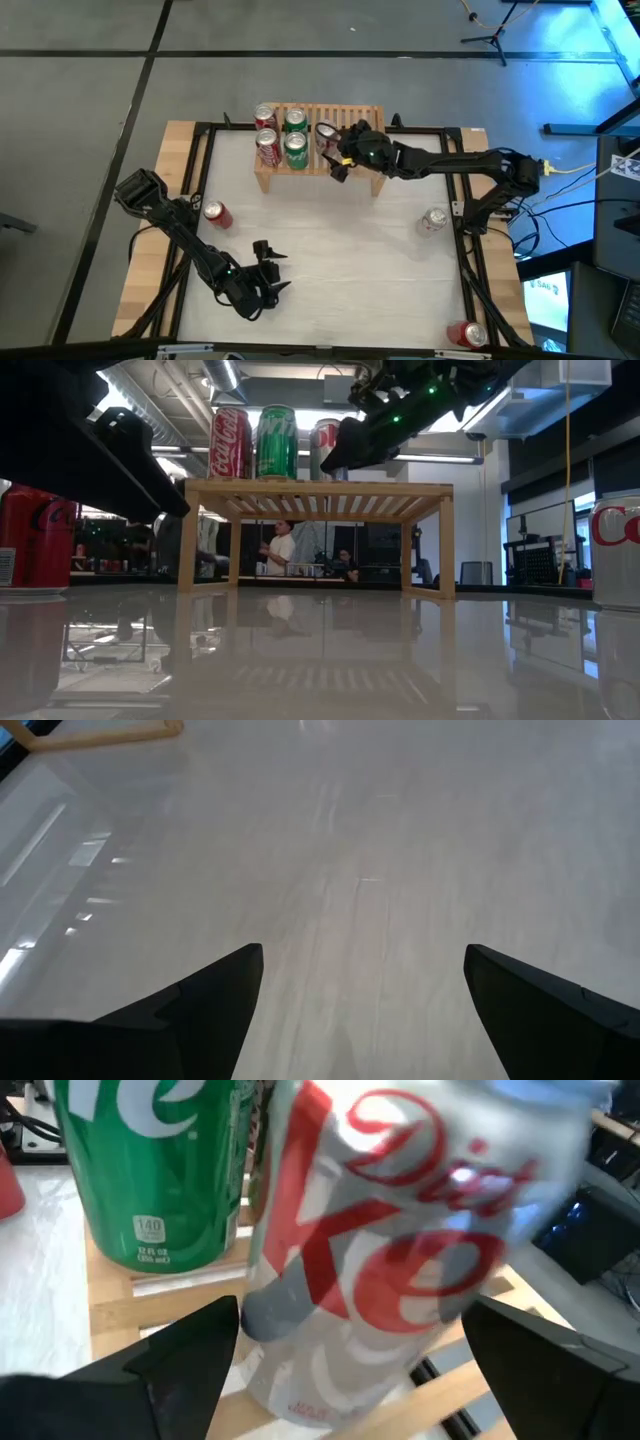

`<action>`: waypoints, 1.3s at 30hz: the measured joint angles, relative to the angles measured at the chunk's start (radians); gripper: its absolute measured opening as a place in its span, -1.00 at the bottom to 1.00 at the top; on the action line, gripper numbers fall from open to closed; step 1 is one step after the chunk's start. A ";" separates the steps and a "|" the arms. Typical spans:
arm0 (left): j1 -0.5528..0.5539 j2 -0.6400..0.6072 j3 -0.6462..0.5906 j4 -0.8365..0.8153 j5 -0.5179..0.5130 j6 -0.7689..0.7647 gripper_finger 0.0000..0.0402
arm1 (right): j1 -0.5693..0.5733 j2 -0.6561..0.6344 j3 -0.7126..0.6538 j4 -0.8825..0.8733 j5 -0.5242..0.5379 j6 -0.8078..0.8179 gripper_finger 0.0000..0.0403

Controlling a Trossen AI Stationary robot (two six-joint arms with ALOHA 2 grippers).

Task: Place canned beverage on shelf
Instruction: Put the top red silver soda can on the shelf

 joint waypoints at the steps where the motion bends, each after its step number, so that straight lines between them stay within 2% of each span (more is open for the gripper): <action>1: 0.000 0.000 0.000 0.000 0.000 0.000 0.68 | 0.000 0.006 0.000 0.012 0.000 -0.012 0.88; 25: 0.000 0.000 0.000 0.001 0.000 0.008 0.68 | -0.030 0.008 0.000 0.075 0.000 -0.108 0.88; 31: -0.001 0.000 0.000 0.002 0.000 0.008 0.68 | 0.064 -0.063 0.056 -0.170 0.032 -0.089 0.88; 39: -0.001 0.000 0.000 0.004 0.000 0.007 0.68 | 0.264 -0.226 0.219 -0.720 0.036 0.157 0.88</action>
